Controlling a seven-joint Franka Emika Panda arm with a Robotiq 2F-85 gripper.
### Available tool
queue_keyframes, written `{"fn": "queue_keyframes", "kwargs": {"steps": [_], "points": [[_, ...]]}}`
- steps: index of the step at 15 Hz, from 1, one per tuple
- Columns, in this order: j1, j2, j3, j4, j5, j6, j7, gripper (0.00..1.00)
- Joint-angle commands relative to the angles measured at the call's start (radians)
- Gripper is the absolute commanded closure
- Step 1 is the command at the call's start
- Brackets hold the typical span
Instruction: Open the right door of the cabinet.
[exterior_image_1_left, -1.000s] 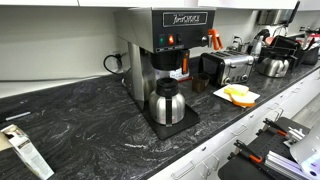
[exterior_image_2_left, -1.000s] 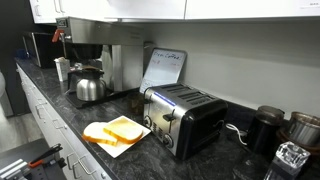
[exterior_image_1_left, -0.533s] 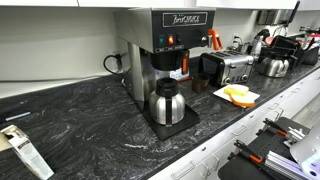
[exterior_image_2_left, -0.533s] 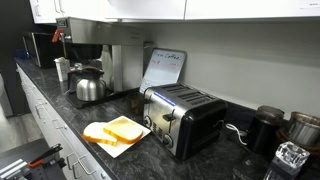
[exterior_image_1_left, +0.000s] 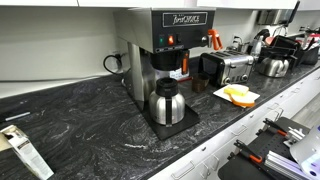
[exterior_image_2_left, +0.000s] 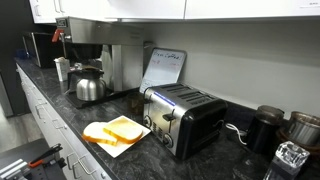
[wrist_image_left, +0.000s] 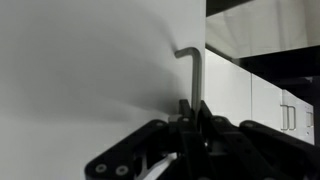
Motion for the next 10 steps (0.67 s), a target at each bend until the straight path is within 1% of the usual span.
{"fn": "queue_keyframes", "kwargs": {"steps": [1,10], "points": [[-0.011,-0.01,0.119,0.029,0.05,-0.097,0.022,0.97],[-0.191,-0.039,0.252,0.059,0.06,-0.261,0.077,0.97]]}}
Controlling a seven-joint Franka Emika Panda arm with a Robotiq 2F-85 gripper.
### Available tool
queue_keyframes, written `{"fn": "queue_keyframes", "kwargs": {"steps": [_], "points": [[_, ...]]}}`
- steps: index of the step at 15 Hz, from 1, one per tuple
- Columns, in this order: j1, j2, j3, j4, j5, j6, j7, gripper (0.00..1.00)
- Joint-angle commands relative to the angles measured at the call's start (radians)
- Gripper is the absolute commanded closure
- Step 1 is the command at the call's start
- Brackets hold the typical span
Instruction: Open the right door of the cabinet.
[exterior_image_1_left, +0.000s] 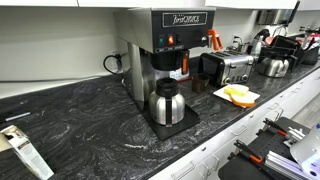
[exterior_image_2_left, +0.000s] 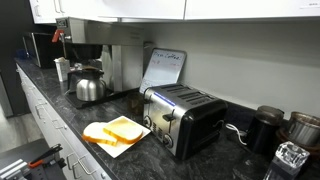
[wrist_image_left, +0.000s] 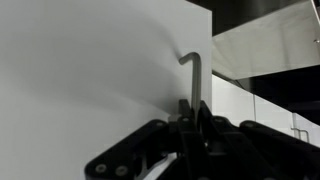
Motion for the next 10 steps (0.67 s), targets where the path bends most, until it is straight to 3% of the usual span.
{"fn": "queue_keyframes", "kwargs": {"steps": [1,10], "points": [[-0.015,-0.029,0.11,0.032,0.057,-0.097,0.014,0.97],[-0.214,-0.105,0.238,0.036,0.037,-0.248,0.151,0.97]]}}
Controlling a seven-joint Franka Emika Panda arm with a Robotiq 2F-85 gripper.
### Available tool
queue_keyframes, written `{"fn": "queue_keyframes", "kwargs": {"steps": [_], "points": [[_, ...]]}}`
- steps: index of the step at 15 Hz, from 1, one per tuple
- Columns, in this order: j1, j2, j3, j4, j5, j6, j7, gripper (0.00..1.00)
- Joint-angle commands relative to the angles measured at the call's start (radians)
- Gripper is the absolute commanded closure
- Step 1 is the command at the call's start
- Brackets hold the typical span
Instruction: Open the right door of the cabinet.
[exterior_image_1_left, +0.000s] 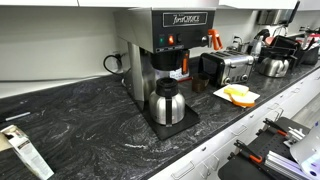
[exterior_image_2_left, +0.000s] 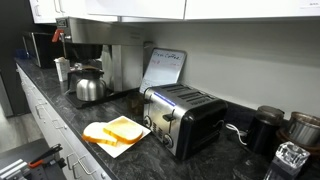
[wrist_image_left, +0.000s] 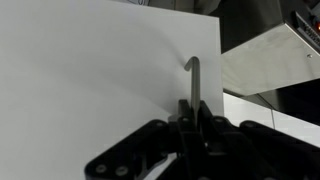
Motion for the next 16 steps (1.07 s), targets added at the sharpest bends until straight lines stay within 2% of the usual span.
{"fn": "queue_keyframes", "kwargs": {"steps": [1,16], "points": [[-0.011,-0.048,0.09,0.025,0.033,-0.089,0.032,0.97],[-0.266,-0.201,0.209,0.081,-0.098,-0.432,0.319,0.97]]}}
